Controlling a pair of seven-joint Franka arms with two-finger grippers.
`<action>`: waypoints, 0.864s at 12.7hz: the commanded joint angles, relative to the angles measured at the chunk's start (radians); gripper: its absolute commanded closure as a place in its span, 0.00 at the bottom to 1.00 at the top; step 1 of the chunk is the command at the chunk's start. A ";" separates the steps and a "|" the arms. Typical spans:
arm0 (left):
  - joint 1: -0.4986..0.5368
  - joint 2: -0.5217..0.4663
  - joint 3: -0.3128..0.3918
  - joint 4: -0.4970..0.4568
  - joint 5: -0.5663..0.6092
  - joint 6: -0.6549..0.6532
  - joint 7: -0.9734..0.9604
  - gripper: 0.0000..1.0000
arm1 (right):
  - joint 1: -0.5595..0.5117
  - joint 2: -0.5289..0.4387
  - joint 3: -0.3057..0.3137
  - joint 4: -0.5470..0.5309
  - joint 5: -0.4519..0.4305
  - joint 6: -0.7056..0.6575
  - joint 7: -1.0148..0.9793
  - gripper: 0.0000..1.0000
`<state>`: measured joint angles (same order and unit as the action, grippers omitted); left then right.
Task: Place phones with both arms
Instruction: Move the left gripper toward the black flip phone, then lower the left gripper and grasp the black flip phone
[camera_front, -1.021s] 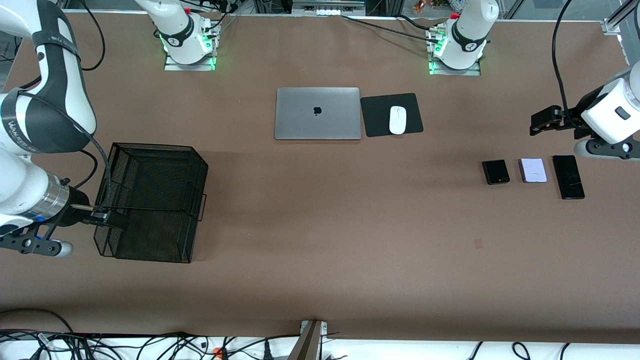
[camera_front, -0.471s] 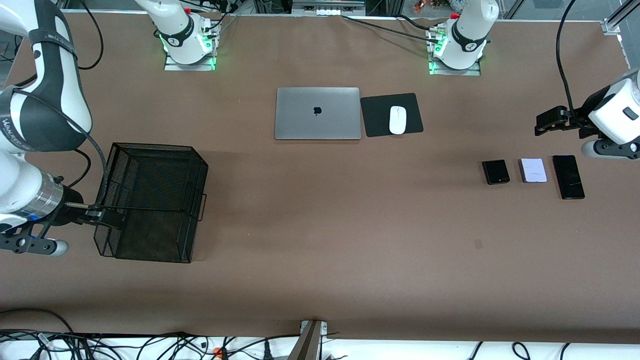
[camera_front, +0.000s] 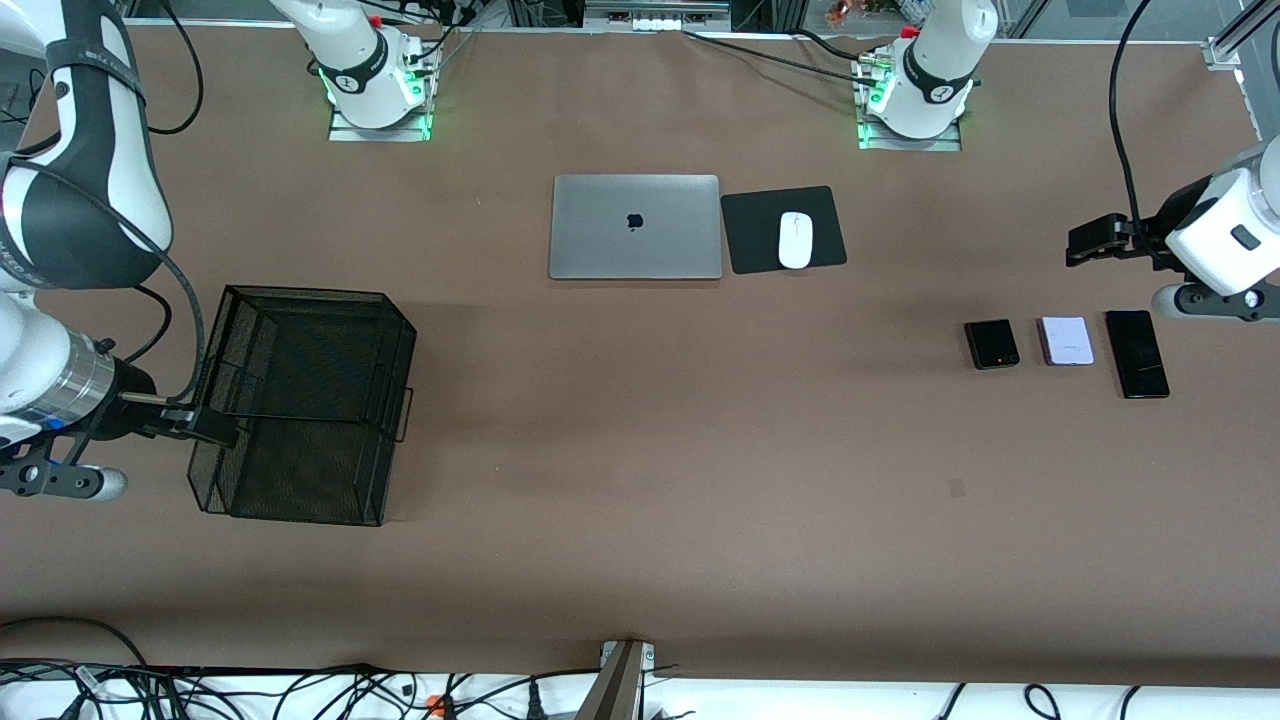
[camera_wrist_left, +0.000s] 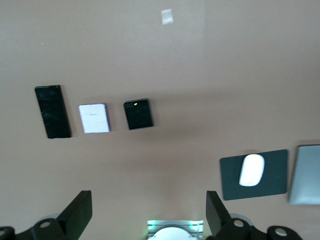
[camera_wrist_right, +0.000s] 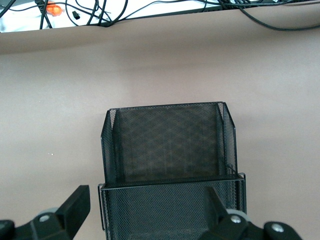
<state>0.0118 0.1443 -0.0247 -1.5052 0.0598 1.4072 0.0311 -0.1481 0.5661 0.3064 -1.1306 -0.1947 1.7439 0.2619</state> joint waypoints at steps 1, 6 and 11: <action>0.016 -0.017 0.000 -0.116 0.041 0.097 0.052 0.00 | -0.011 -0.032 0.007 -0.058 0.035 0.002 0.005 0.00; 0.089 -0.020 -0.001 -0.390 0.058 0.443 0.108 0.00 | -0.013 -0.034 -0.003 -0.083 0.047 0.005 0.005 0.00; 0.128 0.023 0.000 -0.627 0.057 0.827 0.061 0.00 | -0.013 -0.034 -0.003 -0.083 0.047 0.005 0.004 0.00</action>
<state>0.1221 0.1707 -0.0207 -2.0549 0.1015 2.1315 0.1164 -0.1503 0.5661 0.3014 -1.1760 -0.1660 1.7459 0.2639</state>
